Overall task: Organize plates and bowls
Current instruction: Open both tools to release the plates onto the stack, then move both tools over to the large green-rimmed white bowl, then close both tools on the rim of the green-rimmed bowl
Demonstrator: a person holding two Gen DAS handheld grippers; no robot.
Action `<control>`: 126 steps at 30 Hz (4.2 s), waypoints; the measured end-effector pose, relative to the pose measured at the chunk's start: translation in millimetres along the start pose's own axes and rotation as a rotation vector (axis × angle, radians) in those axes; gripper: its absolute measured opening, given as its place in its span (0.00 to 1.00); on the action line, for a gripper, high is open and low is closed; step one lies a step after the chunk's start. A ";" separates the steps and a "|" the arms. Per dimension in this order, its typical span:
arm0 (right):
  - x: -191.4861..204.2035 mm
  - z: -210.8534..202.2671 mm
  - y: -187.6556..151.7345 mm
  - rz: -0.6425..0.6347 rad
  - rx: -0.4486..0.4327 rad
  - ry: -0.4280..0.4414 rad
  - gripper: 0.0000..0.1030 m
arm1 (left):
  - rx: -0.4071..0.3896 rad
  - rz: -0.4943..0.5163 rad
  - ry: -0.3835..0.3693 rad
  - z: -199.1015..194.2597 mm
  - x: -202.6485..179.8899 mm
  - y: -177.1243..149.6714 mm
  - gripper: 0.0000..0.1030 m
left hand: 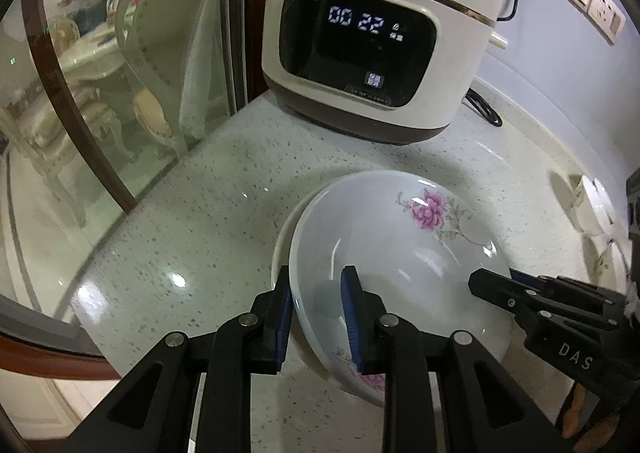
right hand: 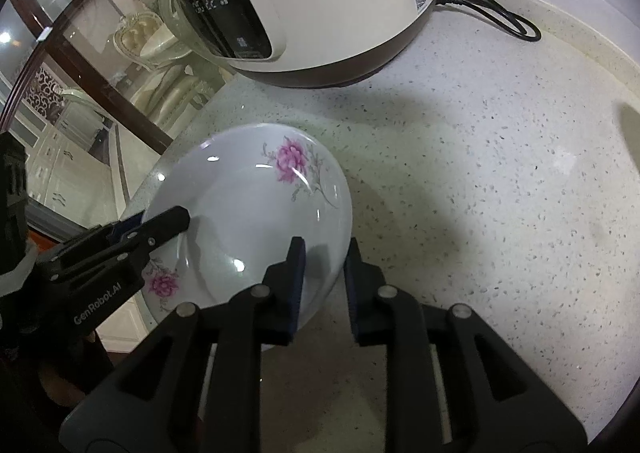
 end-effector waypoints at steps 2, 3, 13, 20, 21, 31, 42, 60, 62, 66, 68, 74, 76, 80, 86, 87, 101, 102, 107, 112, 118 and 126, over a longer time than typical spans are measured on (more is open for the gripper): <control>1.9 1.3 0.6 -0.015 0.002 -0.009 0.27 | -0.014 0.002 0.013 -2.7 0.4 1.6 0.37; 3.8 3.0 2.3 -0.013 0.003 0.000 0.32 | -0.017 -0.012 0.015 -3.0 3.2 2.8 0.47; 4.0 -0.1 2.2 0.019 -0.009 0.028 0.67 | -0.101 -0.039 0.018 -19.0 14.6 13.4 0.59; -11.9 -9.6 0.2 0.106 -0.038 0.044 0.72 | -0.080 -0.033 0.017 -16.9 8.5 11.3 0.62; -14.4 -11.4 -1.8 0.112 -0.038 0.043 0.72 | -0.077 -0.031 0.017 -17.2 7.4 10.5 0.63; -41.4 -39.6 -22.9 0.207 -0.072 0.053 0.76 | -0.078 0.051 -0.001 -19.4 -17.4 12.7 0.67; -79.6 -80.0 -49.5 0.288 -0.127 0.019 0.78 | -0.079 0.187 -0.042 -24.9 -65.9 12.6 0.70; -202.4 -174.0 -152.6 0.685 -0.278 -0.122 0.78 | 0.182 0.460 -0.383 -24.4 -244.0 -33.2 0.70; -216.2 -185.8 -163.5 0.733 -0.304 -0.143 0.78 | 0.217 0.485 -0.410 -24.0 -262.7 -41.0 0.70; -238.0 -211.8 -182.2 0.811 -0.360 -0.185 0.78 | 0.273 0.516 -0.452 -24.0 -297.9 -51.7 0.70; -245.9 -222.1 -188.8 0.838 -0.382 -0.202 0.78 | 0.298 0.523 -0.468 -22.3 -314.2 -52.9 0.70; -259.7 -242.6 -197.4 0.868 -0.424 -0.243 0.79 | 0.327 0.523 -0.511 -23.9 -354.0 -51.5 0.70; -262.4 -247.4 -195.2 0.866 -0.434 -0.253 0.79 | 0.329 0.509 -0.520 -23.5 -363.3 -48.1 0.70; -269.9 -254.6 -191.6 0.862 -0.449 -0.262 0.79 | 0.329 0.484 -0.531 -18.6 -380.6 -41.1 0.70; -289.6 -263.0 -157.7 0.857 -0.495 -0.279 0.79 | 0.333 0.433 -0.526 -2.9 -401.3 -32.7 0.70; -292.8 -264.1 -154.0 0.859 -0.500 -0.281 0.79 | 0.328 0.430 -0.522 -0.8 -405.2 -31.2 0.70; -328.0 -238.1 -140.4 0.909 -0.414 -0.289 0.79 | 0.183 0.533 -0.453 24.7 -445.8 -25.3 0.65; -330.4 -235.9 -140.8 0.913 -0.406 -0.290 0.79 | 0.181 0.545 -0.448 27.2 -447.0 -26.3 0.61; -333.7 -228.0 -138.7 0.909 -0.384 -0.283 0.74 | 0.182 0.576 -0.462 35.1 -452.2 -28.7 0.43; -332.0 -223.1 -135.6 0.882 -0.375 -0.269 0.24 | 0.147 0.654 -0.505 24.7 -465.7 -39.5 0.16; -328.0 -222.7 -135.0 0.881 -0.383 -0.273 0.20 | 0.147 0.666 -0.511 22.6 -463.6 -41.5 0.15; -315.8 -221.7 -141.7 0.903 -0.388 -0.245 0.19 | 0.142 0.672 -0.499 14.0 -454.1 -47.6 0.15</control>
Point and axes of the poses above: each gripper's, at about its wrist camera, not at the fingertips, and z roughly the way its jaws point, x to its left, y to its top, the point moved 6 cm from there along z, roughly the way its jaws point, and after that the axes turned 6 degrees about y, right-handed, at the moved point
